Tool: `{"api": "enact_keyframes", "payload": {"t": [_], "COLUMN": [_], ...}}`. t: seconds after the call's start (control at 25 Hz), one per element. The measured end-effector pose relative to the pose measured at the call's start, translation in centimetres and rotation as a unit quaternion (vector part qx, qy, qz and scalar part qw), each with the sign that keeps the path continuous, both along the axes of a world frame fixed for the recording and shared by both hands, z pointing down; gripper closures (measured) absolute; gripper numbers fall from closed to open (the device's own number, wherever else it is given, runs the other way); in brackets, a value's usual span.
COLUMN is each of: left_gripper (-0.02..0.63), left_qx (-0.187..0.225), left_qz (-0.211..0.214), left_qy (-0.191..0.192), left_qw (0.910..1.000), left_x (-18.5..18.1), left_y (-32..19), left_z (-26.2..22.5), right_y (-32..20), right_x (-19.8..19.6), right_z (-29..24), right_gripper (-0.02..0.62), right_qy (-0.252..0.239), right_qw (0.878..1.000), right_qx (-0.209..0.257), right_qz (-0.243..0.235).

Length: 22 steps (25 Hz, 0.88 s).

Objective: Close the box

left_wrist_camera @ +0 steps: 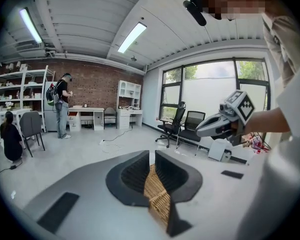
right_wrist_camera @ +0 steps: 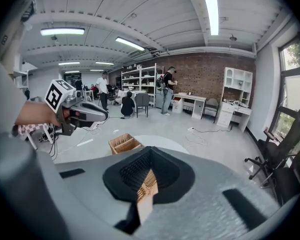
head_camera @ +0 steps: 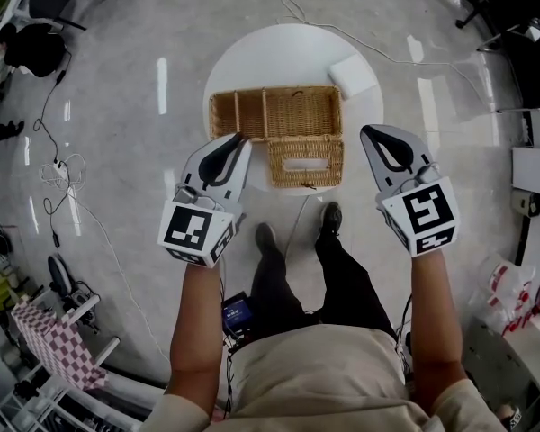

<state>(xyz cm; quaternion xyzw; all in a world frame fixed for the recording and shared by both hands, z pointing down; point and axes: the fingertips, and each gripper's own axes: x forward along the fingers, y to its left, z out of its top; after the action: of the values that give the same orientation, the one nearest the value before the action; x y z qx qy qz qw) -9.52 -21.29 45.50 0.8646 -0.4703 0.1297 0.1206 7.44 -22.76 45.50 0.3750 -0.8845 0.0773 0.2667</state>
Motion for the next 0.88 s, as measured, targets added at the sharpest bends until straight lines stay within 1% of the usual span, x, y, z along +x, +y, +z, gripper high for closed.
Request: {"api": "enact_keyframes", "payload": {"t": [0.28,0.48,0.76,0.88], "left_gripper": [0.574,0.572,0.572,0.572], "left_qx": [-0.028,-0.042,-0.072,-0.085], "left_qz": [-0.004,-0.002,0.001,0.003], "left_qy": [-0.002,0.003,0.015,0.02], "left_qw": [0.9996,0.9991,0.9973,0.9962], "left_x": [0.1,0.3,0.6,0.9], "left_y": [0.1,0.3,1.3,1.9], "left_z": [5.0,7.5,11.6,13.1], "right_y": [0.1,0.5,1.5,2.0], "right_x": [0.6,0.6,0.7,0.7], "right_z": [4.7,7.5,11.3,12.6], "right_gripper": [0.6,0.6,0.6,0.584], "right_qy": [-0.001,0.0,0.001,-0.003], "right_qw": [1.0,0.999,0.997,0.996], "right_qx": [-0.03,-0.048,-0.075,-0.088], "right_qz": [0.004,0.002,0.0,-0.002]}}
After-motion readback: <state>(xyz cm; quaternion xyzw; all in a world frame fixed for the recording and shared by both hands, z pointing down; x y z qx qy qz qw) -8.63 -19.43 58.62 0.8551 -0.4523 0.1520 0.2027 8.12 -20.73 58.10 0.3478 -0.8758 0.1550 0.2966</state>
